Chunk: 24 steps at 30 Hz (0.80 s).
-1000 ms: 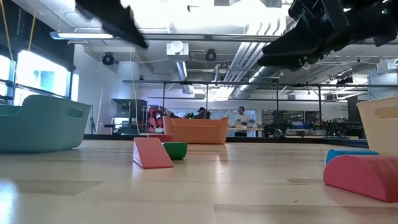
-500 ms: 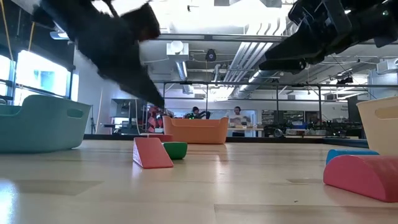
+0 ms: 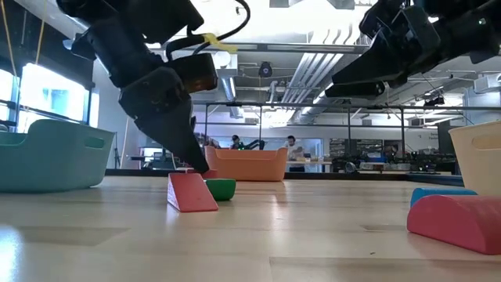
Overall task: Sort blocks by size
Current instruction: Put the red half cylindrical block into the orange bin
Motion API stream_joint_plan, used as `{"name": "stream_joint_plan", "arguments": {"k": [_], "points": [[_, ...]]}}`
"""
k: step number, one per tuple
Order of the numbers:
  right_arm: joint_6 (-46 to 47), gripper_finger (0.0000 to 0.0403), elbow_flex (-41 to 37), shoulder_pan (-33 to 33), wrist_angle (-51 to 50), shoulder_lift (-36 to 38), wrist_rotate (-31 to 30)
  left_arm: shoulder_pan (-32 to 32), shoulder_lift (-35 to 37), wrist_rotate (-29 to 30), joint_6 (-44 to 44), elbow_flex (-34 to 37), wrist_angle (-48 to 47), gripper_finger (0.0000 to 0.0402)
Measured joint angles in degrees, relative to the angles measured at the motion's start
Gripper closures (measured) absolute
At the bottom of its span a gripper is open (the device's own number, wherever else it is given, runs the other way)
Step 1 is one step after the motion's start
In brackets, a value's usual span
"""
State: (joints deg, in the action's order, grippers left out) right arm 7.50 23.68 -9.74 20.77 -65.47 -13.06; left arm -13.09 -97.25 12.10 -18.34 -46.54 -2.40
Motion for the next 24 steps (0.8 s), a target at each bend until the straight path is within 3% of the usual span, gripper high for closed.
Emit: {"name": "stream_joint_plan", "arguments": {"k": [16, 24], "points": [[1.7, 0.0149, 0.0, 0.0, 0.1, -0.2, 0.0, 1.1, -1.9, -1.5, 0.9, 0.0, -0.6, 0.0303], [2.6, 0.0149, 0.0, 0.0, -0.4, -0.2, 0.0, 1.1, -4.1, -1.4, 2.2, -0.2, 3.9, 0.0331]]}}
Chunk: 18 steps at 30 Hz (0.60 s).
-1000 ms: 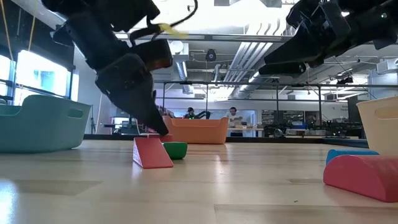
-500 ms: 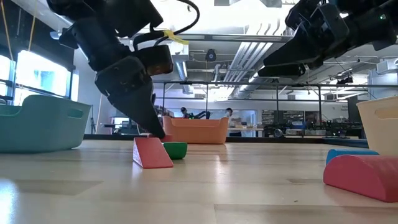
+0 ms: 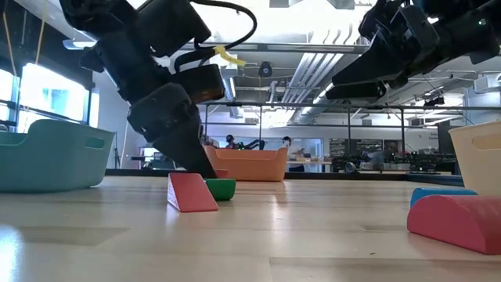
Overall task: Sort blocks by size
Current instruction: Put the red half cylindrical block into the orange bin
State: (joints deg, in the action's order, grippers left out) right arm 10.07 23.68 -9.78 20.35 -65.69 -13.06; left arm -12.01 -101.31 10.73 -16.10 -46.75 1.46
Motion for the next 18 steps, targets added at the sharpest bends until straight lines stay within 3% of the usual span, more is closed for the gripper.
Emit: {"name": "stream_joint_plan", "arguments": {"k": [5, 11, 15, 18], "points": [[-1.0, 0.0149, 0.0, -1.0, -0.2, 0.3, 2.9, 0.9, 2.3, -0.4, 0.5, -2.7, -3.0, 0.0344], [-1.6, 0.0149, 0.0, -2.9, -0.2, 1.0, 2.5, 4.0, 3.7, 8.0, 9.6, -16.7, -26.7, 0.0346], [-1.5, 0.0149, 0.0, -3.0, 0.1, 0.8, 0.5, 10.9, 3.6, 12.5, 15.0, -27.9, -34.3, 0.0347], [-1.5, 0.0149, 0.0, -3.0, 0.1, 0.8, -0.3, 18.5, 3.4, 10.5, 19.5, -33.3, -34.2, 0.0347]]}}
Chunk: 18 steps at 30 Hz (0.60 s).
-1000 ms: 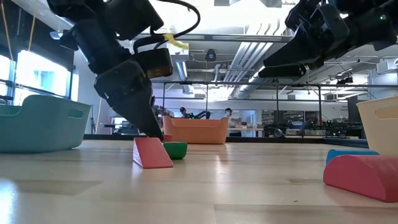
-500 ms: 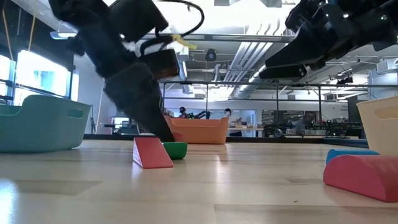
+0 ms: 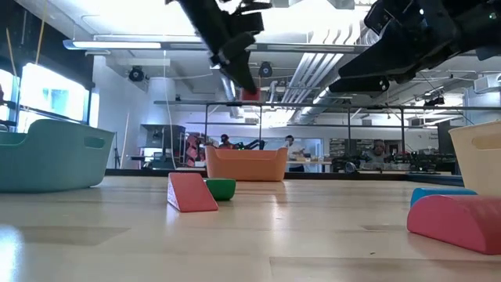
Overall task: Sort blocks by size
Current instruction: Put the red half cylindrical block into the orange bin
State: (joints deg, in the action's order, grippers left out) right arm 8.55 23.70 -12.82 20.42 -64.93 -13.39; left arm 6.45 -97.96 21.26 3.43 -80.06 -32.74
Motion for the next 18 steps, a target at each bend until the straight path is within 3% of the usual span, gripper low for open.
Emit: {"name": "stream_joint_plan", "arguments": {"k": [4, 9, 18], "points": [[-0.6, 0.0149, 0.0, -0.5, -0.6, 0.0, 0.3, 11.7, -1.3, -8.0, 5.4, -4.2, 0.1, 0.0348], [-1.5, 0.0149, 0.0, -0.3, -0.5, 0.0, 0.1, 23.1, -8.3, -15.4, 6.3, -7.8, -1.4, 0.0348], [-1.1, 0.0149, 0.0, 0.1, -0.5, 0.0, 0.1, 27.0, -22.1, -16.4, 9.7, -17.6, -7.8, 0.0336]]}}
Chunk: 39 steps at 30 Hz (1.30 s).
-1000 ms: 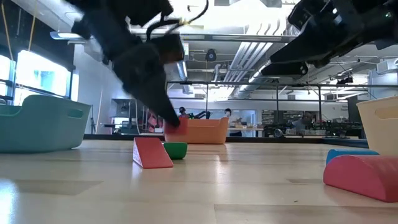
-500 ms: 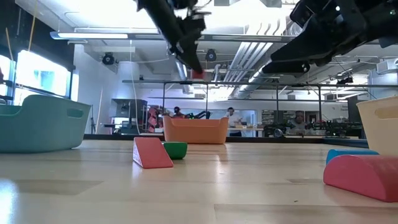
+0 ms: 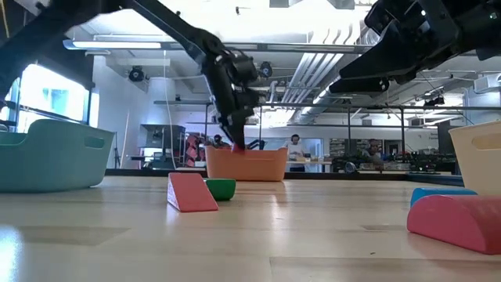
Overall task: Sort blocks by size
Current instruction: Put the red half cylindrical block into the orange bin, then put the blue half cylindrical block into the orange bin
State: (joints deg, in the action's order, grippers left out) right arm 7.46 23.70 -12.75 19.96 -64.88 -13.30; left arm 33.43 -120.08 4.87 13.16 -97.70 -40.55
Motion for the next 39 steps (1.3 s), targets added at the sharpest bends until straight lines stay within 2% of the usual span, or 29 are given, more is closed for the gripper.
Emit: {"name": "stream_joint_plan", "arguments": {"k": [5, 15, 28, 33, 39], "points": [[0.2, 0.0149, 0.0, 0.0, 0.0, 0.0, 0.0, 0.0, -4.2, 0.4, 0.5, -1.8, -1.0, 0.0334], [0.2, 0.0149, 0.0, 0.0, 0.0, 0.0, 0.0, 0.1, -4.5, -0.6, 2.0, -2.1, 0.6, 0.0331], [1.7, 0.0149, 0.0, 0.0, 0.0, 0.0, 0.0, 0.1, -4.5, -0.9, 0.4, -2.1, 3.6, 0.0264], [1.7, 0.0149, 0.0, 0.0, 0.0, 0.0, 0.0, 0.1, -4.3, -0.8, 0.4, -2.1, 4.4, 0.0257], [2.0, 0.0149, 0.0, 0.0, -0.3, 0.0, 0.0, -1.0, -1.4, -1.0, -1.9, -4.4, 0.6, 0.0257]]}}
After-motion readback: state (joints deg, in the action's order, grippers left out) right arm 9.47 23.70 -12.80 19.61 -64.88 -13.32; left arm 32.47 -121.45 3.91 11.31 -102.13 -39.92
